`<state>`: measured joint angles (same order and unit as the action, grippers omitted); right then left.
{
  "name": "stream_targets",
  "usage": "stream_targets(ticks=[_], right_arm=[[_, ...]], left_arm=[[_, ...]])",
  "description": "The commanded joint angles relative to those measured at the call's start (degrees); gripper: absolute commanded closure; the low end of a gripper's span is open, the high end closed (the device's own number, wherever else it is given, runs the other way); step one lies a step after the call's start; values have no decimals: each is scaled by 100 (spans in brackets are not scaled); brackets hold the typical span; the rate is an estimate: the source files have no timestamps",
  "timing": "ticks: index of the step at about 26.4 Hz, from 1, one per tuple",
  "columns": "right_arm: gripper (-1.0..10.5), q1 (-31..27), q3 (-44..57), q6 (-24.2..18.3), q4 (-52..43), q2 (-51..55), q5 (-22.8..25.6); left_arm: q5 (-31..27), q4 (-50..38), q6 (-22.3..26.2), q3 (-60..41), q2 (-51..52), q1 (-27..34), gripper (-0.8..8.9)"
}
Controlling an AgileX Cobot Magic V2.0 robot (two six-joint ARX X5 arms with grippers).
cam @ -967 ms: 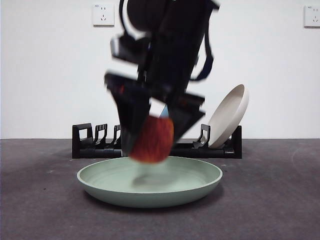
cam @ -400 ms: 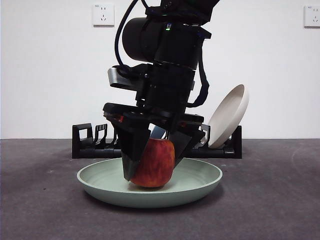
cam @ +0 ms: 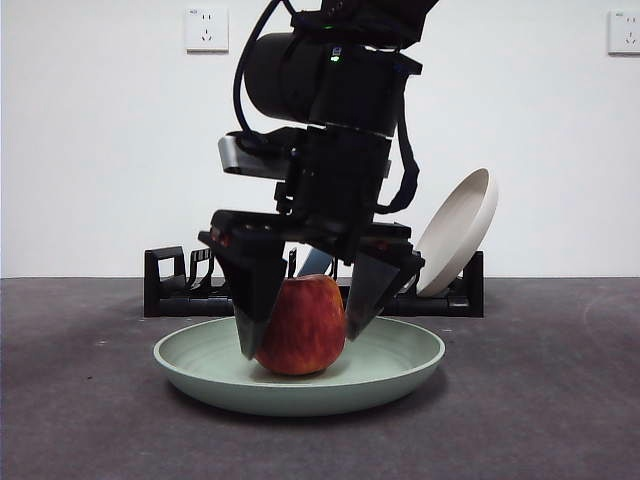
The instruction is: Take the green plate from the plate rack,put the plate on the table,take the apple from the table,put the apple in the plate
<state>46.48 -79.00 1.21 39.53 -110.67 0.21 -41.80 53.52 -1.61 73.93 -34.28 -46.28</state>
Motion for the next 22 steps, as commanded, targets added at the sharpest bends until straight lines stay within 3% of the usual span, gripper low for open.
stream_targets(ticks=[1,12,17,20,22], right_arm=[[286,2,-31,20,-13,319,20],[312,-186,-31,-81,2,2334,52],[488,-426,-31,-164,118,3193,439],[683,-568,-31,-236,378,3613,697],[943,-750,-31,-348,763,3934,780]], left_arm=[[37,-13,-157,-28,20,15,468],[1095,-140,-190,-28,-278,15,468],[1235,-212,-184,-28,-734,15,468],[1239,-267,-136,-28,-1043,15,500],[1239,-273,15,-28,-1329,15,756]])
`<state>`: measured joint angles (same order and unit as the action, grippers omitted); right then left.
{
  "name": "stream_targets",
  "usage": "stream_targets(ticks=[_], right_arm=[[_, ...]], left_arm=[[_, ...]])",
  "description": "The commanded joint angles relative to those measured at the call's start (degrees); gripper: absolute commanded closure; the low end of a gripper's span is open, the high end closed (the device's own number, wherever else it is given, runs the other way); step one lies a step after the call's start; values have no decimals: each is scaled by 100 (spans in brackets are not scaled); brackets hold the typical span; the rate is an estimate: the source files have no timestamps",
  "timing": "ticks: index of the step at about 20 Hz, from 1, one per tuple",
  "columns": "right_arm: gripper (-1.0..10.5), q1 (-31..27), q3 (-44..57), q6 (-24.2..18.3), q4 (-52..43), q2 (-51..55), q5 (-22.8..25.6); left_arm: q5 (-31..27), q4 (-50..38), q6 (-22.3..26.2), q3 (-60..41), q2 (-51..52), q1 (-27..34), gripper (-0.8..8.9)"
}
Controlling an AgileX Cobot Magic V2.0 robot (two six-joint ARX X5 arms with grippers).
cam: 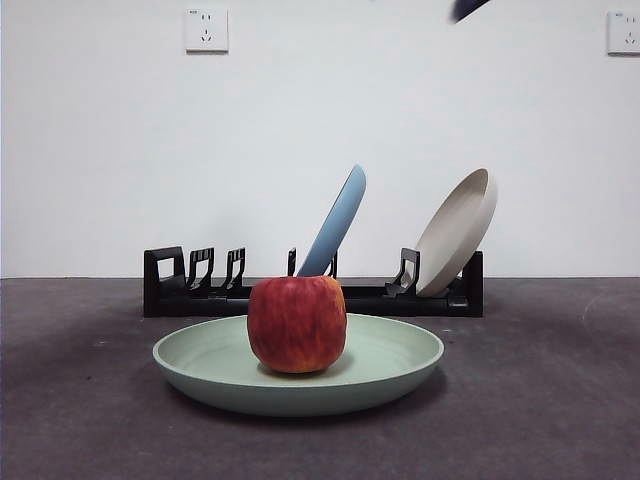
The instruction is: Take the green plate from the plate rack,put the plate on the table,take the apple from the table,put the apple in the plate
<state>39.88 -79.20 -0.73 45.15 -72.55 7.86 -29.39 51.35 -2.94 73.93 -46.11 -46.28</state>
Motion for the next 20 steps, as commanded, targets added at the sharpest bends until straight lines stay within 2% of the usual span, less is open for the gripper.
stream_targets(ticks=[1,6,11,14,16,18,20], right_arm=[[958,-203,-11,-188,380,249,11],[958,-708,83,-199,612,595,-48],[958,-881,1185,-212,-299,1414,-339],[958,-881,2236,-164,-946,2114,-343],[958,-881,2721,-177,-1054,2494,-321],[958,-881,2820,-168,-1012,2586,-323],[958,-881,2817,-168,-1019,2583,-326]], left_arm=[[-2,-68,221,-26,-286,15,826],[297,-90,317,-37,-577,50,822],[472,-184,315,-234,-459,304,822],[579,-999,254,-1106,-7,337,822],[570,-1453,254,-1759,439,337,822],[560,-1744,286,-2140,780,337,822],[551,-1626,297,-2140,813,337,817]])
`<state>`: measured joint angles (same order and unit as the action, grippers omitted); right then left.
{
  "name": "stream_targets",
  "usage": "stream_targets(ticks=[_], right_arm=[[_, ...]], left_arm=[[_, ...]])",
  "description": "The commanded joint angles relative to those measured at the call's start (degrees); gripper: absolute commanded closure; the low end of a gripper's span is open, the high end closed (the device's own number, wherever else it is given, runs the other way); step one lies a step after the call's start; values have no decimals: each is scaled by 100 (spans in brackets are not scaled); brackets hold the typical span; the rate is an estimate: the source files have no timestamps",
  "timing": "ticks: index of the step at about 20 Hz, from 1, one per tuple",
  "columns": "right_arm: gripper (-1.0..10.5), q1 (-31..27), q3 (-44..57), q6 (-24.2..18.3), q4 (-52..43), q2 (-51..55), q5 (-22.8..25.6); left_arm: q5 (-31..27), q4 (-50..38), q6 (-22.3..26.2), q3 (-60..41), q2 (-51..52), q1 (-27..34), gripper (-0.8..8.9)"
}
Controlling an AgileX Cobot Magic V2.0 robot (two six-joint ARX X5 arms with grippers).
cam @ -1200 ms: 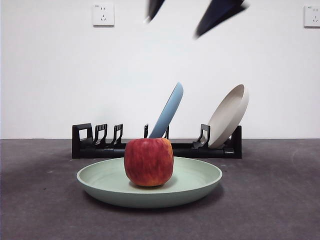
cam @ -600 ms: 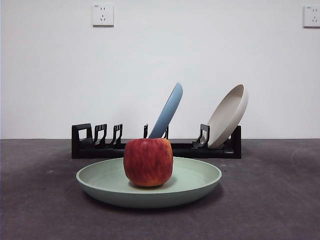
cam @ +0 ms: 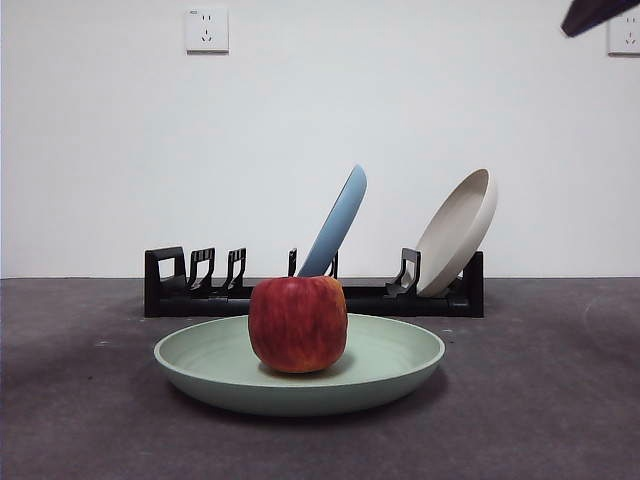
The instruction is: Take the green plate from the plate rack,put the plate on the table,take the apple from the table,put the apple in the plate
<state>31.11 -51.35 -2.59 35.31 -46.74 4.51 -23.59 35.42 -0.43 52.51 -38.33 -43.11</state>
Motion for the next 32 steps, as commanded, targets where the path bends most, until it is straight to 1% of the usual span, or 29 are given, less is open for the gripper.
stream_targets(ticks=[1,13,14,15,17,19,22,24,25,26,29,32], right_arm=[[958,-2,33,17,-35,2,7],[958,-4,33,15,-33,4,11],[958,-4,33,15,-31,4,11],[957,-2,33,15,-31,4,11],[957,-2,33,15,-31,4,11],[958,-4,33,15,-31,4,11],[958,-4,33,15,-31,4,11],[957,-2,33,15,-31,4,11],[958,-4,33,15,-31,4,11],[958,-4,33,15,-31,4,13],[958,-2,33,15,-31,4,11],[957,-4,33,15,-31,4,11]], left_arm=[[-26,17,46,2,35,20,817],[-13,39,55,2,-179,17,817],[-96,35,275,2,-72,125,817],[-70,20,417,2,22,297,817],[210,-31,455,-33,229,901,817],[798,-485,455,-382,509,1744,817],[1698,-1829,450,-1705,1239,2964,817],[2258,-2662,452,-2728,1827,3606,817],[2465,-2876,450,-3178,2118,3875,817],[2542,-2973,450,-3560,2382,4096,817],[2533,-3023,352,-4393,2983,4548,817],[2535,-3010,291,-4885,3383,4734,817]])
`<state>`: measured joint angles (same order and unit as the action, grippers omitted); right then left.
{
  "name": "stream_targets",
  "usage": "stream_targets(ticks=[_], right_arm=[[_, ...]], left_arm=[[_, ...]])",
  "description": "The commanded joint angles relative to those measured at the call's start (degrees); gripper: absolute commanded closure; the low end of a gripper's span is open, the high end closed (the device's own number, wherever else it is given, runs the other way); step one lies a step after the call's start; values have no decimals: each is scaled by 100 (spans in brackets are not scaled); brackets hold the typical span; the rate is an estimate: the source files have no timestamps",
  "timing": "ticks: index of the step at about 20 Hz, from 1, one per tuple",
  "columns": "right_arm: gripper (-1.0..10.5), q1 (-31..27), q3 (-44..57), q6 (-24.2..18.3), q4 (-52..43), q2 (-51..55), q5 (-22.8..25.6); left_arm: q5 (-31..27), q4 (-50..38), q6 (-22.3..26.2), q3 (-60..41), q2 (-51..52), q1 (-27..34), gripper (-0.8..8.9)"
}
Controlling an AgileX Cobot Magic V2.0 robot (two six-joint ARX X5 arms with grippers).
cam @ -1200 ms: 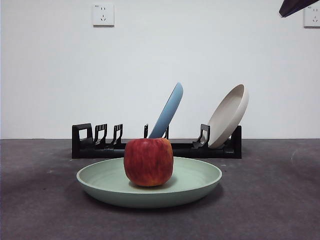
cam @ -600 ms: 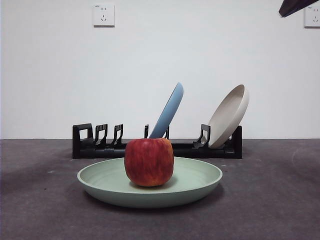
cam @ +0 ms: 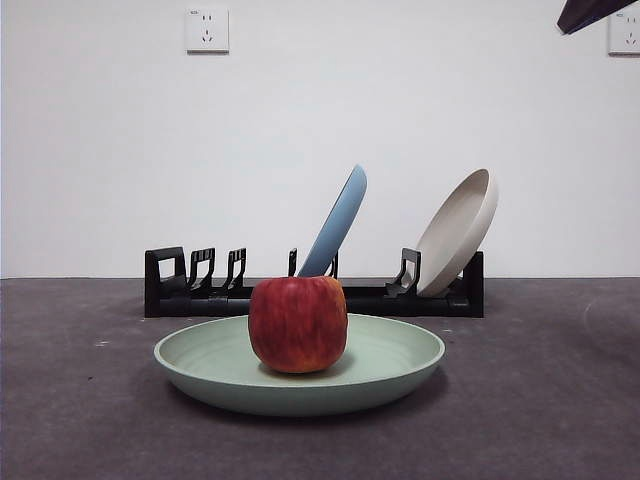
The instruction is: Take the green plate from the plate rack,put the plate on the table,take the apple from the table,put the apple in the plate
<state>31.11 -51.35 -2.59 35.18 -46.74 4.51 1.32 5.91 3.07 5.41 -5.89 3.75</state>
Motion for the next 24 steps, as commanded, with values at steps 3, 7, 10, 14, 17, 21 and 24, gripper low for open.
stream_targets(ticks=[3,7,10,14,17,21,24], right_arm=[[958,-4,33,15,-17,4,11],[958,-2,33,15,-17,4,11],[957,-4,33,15,-17,4,11],[958,-2,33,15,-17,4,11],[958,-4,33,15,-17,4,11],[958,-2,33,15,-17,4,11],[958,-4,33,15,-17,4,11]], left_arm=[[31,7,-140,-428,358,52,817],[26,535,-136,-474,575,48,817],[28,573,-131,-487,577,46,817],[28,487,-136,-509,577,46,817],[28,485,-136,-509,577,48,817],[28,485,-136,-509,577,48,817],[28,485,-136,-509,577,48,817]])
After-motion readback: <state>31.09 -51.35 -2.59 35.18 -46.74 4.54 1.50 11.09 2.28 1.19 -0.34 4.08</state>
